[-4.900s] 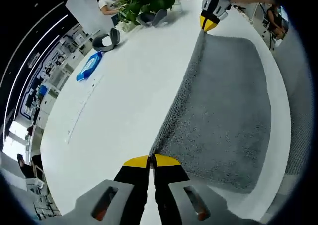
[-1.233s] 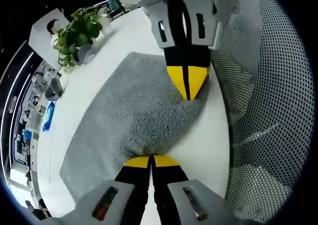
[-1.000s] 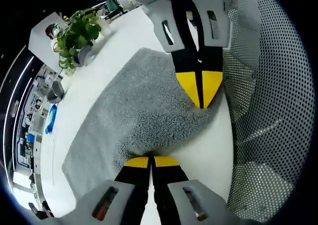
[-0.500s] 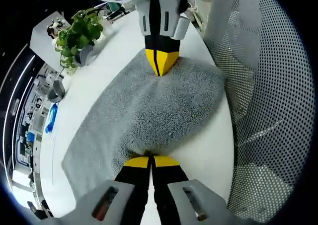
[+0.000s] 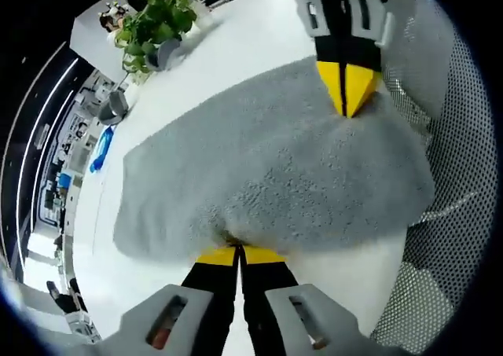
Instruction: Fold the towel on the table until its edges align and the towel forms a compact rectangular stack.
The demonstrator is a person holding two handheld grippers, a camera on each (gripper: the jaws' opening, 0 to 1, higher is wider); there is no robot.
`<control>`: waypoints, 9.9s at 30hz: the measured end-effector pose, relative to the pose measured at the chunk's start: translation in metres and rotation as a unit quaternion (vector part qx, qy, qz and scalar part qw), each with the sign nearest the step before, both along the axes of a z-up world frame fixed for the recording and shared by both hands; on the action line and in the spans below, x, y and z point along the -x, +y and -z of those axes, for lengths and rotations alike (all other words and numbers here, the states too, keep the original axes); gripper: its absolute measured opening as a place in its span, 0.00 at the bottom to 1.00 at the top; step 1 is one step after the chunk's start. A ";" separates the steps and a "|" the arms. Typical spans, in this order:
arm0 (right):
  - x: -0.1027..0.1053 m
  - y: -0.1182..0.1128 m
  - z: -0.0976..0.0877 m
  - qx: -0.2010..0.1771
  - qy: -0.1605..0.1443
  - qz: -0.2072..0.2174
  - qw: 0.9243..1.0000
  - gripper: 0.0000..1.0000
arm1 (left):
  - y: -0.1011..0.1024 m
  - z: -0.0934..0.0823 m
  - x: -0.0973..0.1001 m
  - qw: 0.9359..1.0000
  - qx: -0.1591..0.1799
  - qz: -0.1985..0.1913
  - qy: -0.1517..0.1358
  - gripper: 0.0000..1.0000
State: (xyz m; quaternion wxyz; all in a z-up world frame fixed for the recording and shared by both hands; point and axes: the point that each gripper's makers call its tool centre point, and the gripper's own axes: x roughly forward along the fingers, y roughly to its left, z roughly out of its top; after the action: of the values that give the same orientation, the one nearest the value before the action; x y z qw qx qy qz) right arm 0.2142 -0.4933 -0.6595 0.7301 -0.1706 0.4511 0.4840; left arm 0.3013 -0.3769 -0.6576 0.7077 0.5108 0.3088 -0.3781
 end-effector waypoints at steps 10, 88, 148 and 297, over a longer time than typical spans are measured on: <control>-0.001 0.000 0.000 0.014 -0.026 -0.037 0.999 0.00 | -0.065 -0.048 0.017 0.977 0.211 0.033 0.020 0.01; -0.033 -0.012 -0.001 0.096 -0.167 -0.112 0.975 0.11 | -0.055 -0.005 0.021 0.977 0.202 0.012 0.071 0.02; -0.038 0.026 -0.027 0.090 -0.294 -0.249 0.918 0.25 | -0.090 -0.031 0.042 0.939 0.298 -0.010 0.173 0.04; -0.217 -0.051 -0.029 -0.089 -0.172 0.207 0.959 0.05 | -0.025 -0.035 -0.139 0.917 0.374 -0.130 0.059 0.07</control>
State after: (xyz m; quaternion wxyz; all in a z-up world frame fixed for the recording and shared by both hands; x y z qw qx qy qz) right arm 0.4311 -0.5442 -0.6304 0.8932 -0.0877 0.2995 0.3237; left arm 0.4403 -0.4022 -0.6224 0.8705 0.1413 0.2499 -0.3997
